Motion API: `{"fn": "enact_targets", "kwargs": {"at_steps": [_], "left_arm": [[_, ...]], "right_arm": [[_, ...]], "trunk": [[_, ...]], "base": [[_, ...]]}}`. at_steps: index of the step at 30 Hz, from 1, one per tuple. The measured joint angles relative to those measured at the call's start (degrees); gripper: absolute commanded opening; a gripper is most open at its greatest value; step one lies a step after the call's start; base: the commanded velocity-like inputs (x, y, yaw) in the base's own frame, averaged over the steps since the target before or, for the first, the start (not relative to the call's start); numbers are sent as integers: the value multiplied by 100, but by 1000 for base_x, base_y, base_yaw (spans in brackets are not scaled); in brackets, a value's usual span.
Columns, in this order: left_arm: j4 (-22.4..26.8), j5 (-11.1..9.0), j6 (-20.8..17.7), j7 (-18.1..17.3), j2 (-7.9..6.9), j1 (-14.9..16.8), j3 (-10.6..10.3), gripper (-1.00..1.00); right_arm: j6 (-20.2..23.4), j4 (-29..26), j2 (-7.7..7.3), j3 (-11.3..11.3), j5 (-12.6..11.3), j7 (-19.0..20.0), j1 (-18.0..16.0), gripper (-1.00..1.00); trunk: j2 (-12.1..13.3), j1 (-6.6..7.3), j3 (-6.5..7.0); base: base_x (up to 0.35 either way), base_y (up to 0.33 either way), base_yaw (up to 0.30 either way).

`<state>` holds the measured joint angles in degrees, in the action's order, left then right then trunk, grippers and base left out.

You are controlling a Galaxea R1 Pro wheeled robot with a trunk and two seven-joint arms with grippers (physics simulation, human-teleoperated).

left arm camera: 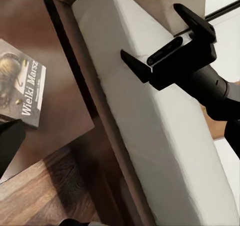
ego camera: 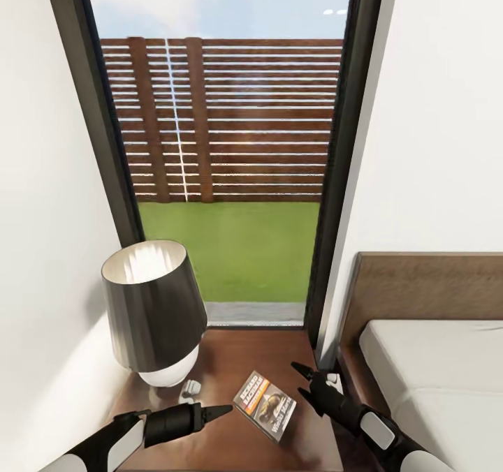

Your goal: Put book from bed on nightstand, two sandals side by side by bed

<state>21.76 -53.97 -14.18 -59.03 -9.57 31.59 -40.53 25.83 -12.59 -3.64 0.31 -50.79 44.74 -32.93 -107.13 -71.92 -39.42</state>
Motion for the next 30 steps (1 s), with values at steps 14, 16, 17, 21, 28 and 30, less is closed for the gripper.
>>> {"fn": "enact_targets", "kwargs": {"at_steps": [14,16,17,21,28,30], "left_arm": [[-795,25,630,65,158,-23,-17,100],[-842,26,699,67,176,-24,-18,100],[-876,29,746,69,216,-25,-19,100],[-898,31,778,85,241,-25,-18,100],[-905,31,1094,1170,277,-30,-22,100],[-906,31,1213,1428,305,-32,-20,100]], "right_arm": [[0,2,-1,5,2,-3,0,100],[0,2,2,6,2,-3,0,100],[-10,2,4,7,4,-9,0,100],[-40,2,5,9,34,-18,0,100],[-61,12,-33,36,69,-15,4,100],[-61,31,-66,47,75,-13,7,100]], "trunk": [[562,308,251],[642,351,287],[682,373,305],[842,461,377],[1123,615,503],[1203,659,539]], "base": [[0,0,0],[0,0,0],[0,0,0],[0,0,0],[0,0,0],[0,0,0]]}}
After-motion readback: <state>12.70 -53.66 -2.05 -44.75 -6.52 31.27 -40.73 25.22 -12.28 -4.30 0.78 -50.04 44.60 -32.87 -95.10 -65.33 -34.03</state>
